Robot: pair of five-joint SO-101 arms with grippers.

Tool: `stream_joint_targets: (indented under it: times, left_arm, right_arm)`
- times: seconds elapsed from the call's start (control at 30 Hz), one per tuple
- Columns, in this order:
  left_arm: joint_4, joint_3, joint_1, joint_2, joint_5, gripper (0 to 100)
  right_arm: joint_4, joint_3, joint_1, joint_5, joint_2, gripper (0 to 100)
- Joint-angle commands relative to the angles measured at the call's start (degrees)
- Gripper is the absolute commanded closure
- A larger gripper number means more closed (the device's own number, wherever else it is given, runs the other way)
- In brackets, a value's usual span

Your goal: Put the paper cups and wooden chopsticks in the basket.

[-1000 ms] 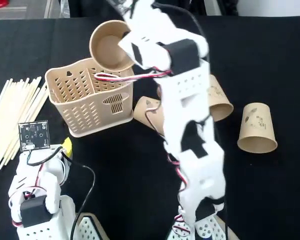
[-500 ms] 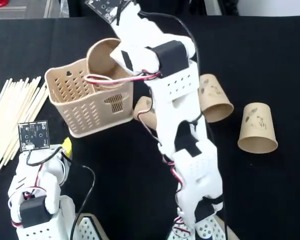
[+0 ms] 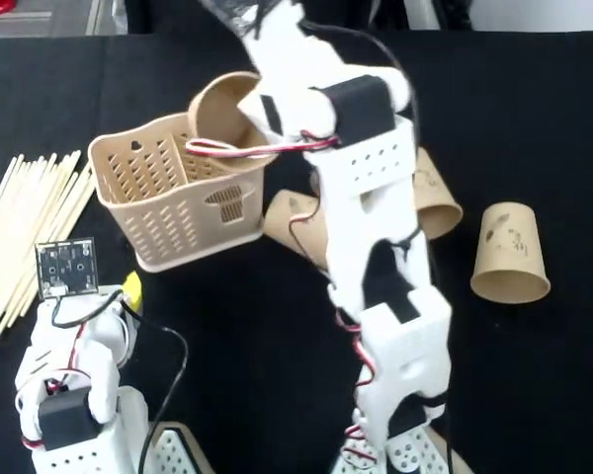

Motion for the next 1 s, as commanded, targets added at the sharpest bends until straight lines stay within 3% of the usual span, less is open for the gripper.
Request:
stream_joint_targets:
  times: [0.0, 0.1, 0.3, 0.5, 0.77, 0.87, 0.97]
  left_arm:
    - [-0.26, -0.13, -0.04, -0.26, 0.18, 77]
    - [-0.62, 0.57, -0.04, -0.26, 0.18, 77]
    - [-2.29, 1.80, -0.04, -0.26, 0.18, 77]
    - [-2.29, 1.80, -0.04, -0.26, 0.18, 77]
    - [-2.29, 1.89, -0.04, -0.26, 0.18, 77]
    - [-2.29, 1.89, -0.13, -0.26, 0.18, 77]
    - [-2.20, 1.89, -0.13, -0.26, 0.18, 77]
  right_arm:
    - [1.76, 1.27, 1.32, -0.62, -2.07, 98.3]
    - [1.67, 3.47, -0.70, -0.35, -0.84, 95.1]
    - [1.58, 4.09, -3.08, -0.09, 0.75, 75.0]
    - [1.23, -0.22, -3.43, -0.44, 0.75, 77.4]
    - [2.37, -17.01, -2.73, -0.18, -0.13, 77.3]
    - [2.37, -6.37, 0.62, 3.34, -5.93, 77.3]
    - [2.29, 14.11, 1.93, 10.11, -17.19, 77.6]
